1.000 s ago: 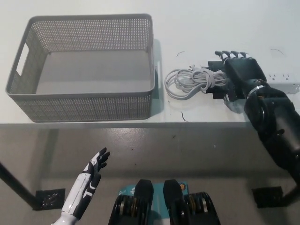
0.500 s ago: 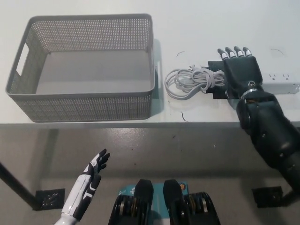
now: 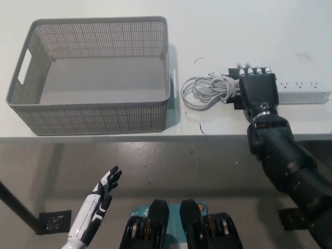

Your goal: Use the right hand to pick up a power strip and put it into a container on the left side

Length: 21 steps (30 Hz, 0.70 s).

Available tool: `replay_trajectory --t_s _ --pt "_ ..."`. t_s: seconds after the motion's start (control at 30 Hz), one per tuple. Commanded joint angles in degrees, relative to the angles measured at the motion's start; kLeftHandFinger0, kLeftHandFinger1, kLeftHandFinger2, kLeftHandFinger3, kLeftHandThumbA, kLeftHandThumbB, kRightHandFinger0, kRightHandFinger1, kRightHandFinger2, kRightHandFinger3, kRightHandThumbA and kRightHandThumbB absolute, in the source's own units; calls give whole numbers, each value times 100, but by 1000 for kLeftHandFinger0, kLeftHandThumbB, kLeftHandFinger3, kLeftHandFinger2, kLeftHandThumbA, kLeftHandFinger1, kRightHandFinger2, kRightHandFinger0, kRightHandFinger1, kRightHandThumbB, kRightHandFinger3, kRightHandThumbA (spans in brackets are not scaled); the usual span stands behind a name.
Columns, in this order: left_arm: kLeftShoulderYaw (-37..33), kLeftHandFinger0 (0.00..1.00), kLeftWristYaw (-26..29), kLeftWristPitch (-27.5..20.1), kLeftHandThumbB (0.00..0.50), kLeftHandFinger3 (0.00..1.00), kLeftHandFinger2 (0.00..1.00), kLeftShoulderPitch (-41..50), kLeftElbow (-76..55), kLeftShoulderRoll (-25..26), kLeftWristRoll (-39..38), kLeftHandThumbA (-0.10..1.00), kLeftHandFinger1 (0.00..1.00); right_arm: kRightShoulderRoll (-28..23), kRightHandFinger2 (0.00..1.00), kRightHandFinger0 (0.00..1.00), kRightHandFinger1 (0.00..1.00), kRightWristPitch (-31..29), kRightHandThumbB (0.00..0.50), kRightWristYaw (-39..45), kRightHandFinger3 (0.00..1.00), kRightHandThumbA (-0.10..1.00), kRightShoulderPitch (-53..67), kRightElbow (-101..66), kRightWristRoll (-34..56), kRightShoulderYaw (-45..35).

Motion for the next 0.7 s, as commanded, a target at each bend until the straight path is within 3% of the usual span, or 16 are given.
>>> replay_trajectory --t_s 0.0,0.1,0.17,0.2,0.23,0.33,0.37,0.47,0.53,0.57,0.63,0.67 --pt "51 1000 -7 -183 98 1000 1000 -6 -165 46 13 1000 1000 -114 1 0 0 -1234 295 -2545 435 -100 -1008 1172 222 -22" --pt "52 1000 -27 -141 101 1000 1000 5 -191 46 -28 1000 1000 -164 91 0 0 -1466 289 -2686 392 -100 -1047 1287 193 76" --pt "51 1000 -30 -126 101 1000 1000 7 -206 41 -35 1000 1000 -187 133 0 0 -1590 288 -2748 406 -100 -1068 1339 184 116" --pt "50 1000 -33 -108 101 1000 1000 11 -219 39 -40 1000 1000 -214 199 0 0 -1666 265 -2782 478 -100 -1082 1357 169 149" --pt "48 1000 -33 -123 98 1000 1000 8 -205 37 -44 1000 1000 -251 141 0 0 -1746 231 -2911 437 -100 -1109 1381 110 217" --pt "47 1000 -43 -126 95 1000 1000 8 -196 30 -78 1000 1000 -325 97 0 0 -1961 220 -3247 419 -100 -1149 1420 47 315" --pt "49 1000 -44 -124 96 1000 1000 8 -194 24 -92 1000 1000 -349 111 0 0 -2063 191 -3302 370 -100 -1169 1434 83 300" --pt "46 1000 -61 -98 103 1000 1000 -7 -195 43 -88 1000 1000 -414 218 0 0 -2111 181 -3299 293 -100 -1261 1431 87 326" --pt "45 1000 -82 -114 99 1000 1000 -17 -177 51 -128 1000 1000 -450 302 0 0 -2076 191 -3318 237 -100 -1339 1444 66 360" --pt "45 1000 -74 -122 103 1000 1000 -16 -175 47 -115 1000 1000 -515 362 0 8 -2067 248 -3281 219 -100 -1433 1375 74 348" --pt "43 1000 -77 -94 103 1000 1000 -9 -192 40 -117 1000 1000 -574 388 0 0 -2173 247 -3371 184 -100 -1525 1317 123 310" --pt "44 1000 -77 -99 101 1000 1000 -3 -193 42 -119 1000 1000 -600 387 0 0 -2173 223 -3485 199 -100 -1587 1341 93 339"
